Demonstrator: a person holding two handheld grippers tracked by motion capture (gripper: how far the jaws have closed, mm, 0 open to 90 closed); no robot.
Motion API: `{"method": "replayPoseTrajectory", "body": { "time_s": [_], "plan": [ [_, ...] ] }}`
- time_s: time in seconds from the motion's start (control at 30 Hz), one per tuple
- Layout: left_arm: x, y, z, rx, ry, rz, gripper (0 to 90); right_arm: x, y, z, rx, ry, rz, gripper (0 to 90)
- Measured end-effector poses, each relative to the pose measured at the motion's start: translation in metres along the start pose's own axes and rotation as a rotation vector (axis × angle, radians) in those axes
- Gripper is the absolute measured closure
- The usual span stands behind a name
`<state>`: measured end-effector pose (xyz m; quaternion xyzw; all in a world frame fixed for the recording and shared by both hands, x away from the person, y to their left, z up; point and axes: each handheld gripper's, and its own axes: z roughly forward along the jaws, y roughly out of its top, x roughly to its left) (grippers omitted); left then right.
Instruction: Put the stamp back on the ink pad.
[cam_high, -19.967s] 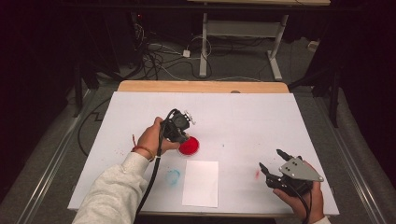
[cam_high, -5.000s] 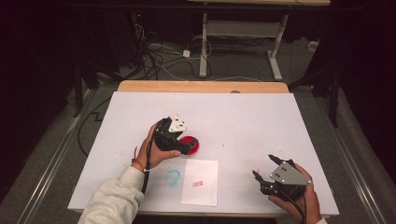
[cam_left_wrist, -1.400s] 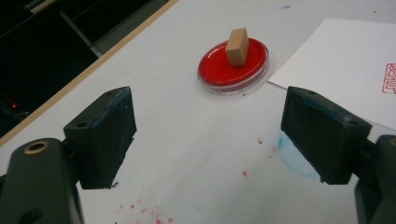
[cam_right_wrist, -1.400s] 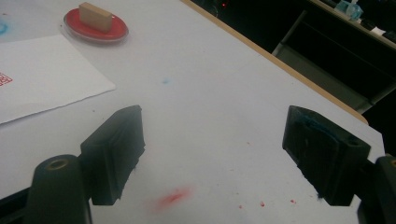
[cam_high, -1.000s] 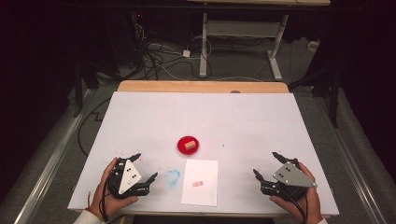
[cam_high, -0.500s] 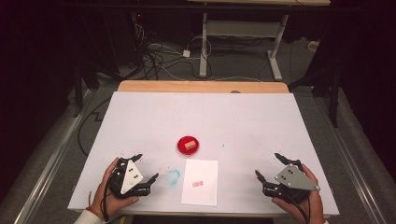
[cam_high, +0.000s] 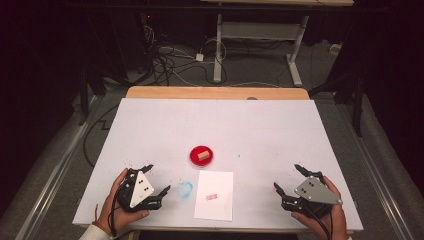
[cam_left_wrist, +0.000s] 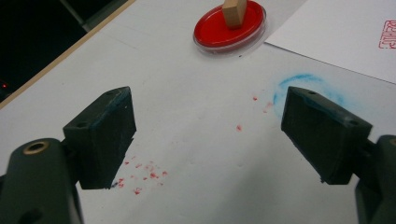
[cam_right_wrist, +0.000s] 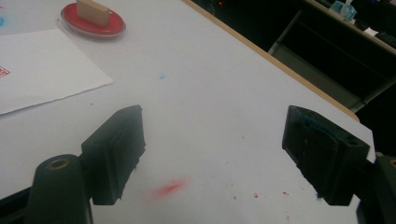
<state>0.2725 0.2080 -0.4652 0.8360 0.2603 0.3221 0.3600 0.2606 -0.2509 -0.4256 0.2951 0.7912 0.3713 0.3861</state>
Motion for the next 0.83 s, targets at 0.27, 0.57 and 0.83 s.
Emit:
{"method": "replayPoseTrajectory", "body": {
  "time_s": [0.27, 0.57, 0.83],
  "plan": [
    [0.0004, 0.0000, 0.0004, 0.004, -0.001, 0.001, 17.3, 0.0002, 0.0007, 0.0003, 0.000, -0.013, -0.014, 22.0],
    [0.0002, 0.0006, 0.0006, 0.008, 0.009, -0.003, 17.3, 0.0005, 0.0011, 0.0012, 0.003, -0.012, -0.014, 22.9],
    [0.0011, 0.0026, 0.0034, 0.026, 0.013, 0.002, 17.3, -0.0009, 0.0015, -0.0005, 0.011, -0.011, -0.012, 23.5]
  ]
}}
